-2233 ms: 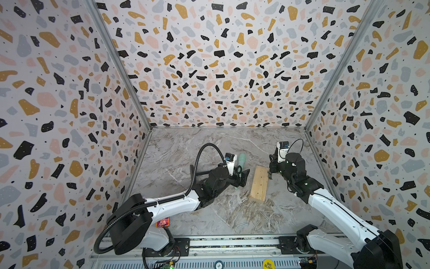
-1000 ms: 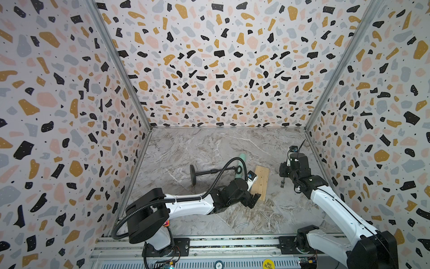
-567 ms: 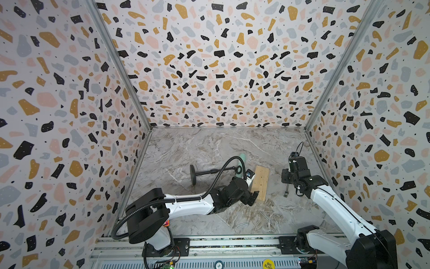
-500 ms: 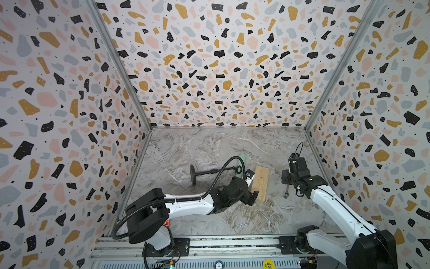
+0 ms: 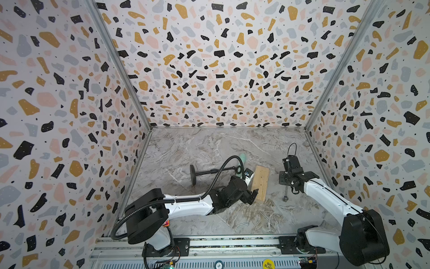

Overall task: Use a claw hammer to pull out a nail
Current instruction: Place the hammer at the center of the board.

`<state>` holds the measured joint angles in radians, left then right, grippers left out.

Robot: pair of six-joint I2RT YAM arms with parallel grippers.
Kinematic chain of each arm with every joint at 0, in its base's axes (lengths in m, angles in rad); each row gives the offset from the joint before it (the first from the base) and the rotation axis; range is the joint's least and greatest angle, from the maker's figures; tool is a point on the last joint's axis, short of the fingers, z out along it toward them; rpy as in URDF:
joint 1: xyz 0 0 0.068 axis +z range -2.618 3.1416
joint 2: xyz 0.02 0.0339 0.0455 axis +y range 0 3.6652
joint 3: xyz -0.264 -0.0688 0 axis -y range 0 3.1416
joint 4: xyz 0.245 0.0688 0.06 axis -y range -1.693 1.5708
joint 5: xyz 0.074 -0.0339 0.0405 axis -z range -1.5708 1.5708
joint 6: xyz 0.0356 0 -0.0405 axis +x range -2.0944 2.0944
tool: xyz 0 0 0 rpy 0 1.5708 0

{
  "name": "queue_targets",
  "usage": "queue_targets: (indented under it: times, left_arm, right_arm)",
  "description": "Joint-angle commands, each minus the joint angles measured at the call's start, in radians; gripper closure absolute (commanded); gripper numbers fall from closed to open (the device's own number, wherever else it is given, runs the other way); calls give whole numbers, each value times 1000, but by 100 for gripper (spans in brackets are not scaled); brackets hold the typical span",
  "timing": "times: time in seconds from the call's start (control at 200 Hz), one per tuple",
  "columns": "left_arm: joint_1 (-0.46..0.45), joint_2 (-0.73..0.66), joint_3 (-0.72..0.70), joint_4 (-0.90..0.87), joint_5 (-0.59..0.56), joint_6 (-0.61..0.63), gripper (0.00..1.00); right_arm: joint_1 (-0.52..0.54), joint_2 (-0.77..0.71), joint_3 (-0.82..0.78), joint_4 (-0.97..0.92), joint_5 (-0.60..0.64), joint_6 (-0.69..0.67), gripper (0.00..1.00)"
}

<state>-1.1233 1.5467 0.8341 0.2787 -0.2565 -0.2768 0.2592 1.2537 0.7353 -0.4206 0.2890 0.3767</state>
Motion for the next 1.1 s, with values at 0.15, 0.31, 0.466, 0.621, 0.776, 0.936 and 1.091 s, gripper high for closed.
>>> queue_targets:
  times: [0.15, 0.31, 0.466, 0.621, 0.776, 0.936, 1.091]
  left_arm:
    - [8, -39, -18, 48, -40, -3, 2]
    - [21, -55, -15, 35, -62, -7, 2]
    - [22, -80, -2, -7, -107, -11, 2]
    - [22, -127, -32, -7, -162, -31, 2]
    - [23, -172, -71, 3, -197, -45, 1]
    - [26, -197, -84, 4, -216, -39, 1]
    - [35, -213, -100, 22, -222, -32, 0]
  right_arm:
    - [-7, 144, 42, 56, -26, -13, 100]
    - [-19, 253, 75, 97, -38, -27, 100]
    - [-41, 341, 91, 134, -73, -32, 100]
    - [-43, 421, 119, 141, -87, -23, 100]
    - [-43, 444, 121, 169, -108, -14, 97]
    - [-49, 431, 113, 189, -123, -9, 90]
    - [-62, 407, 99, 222, -162, -4, 87]
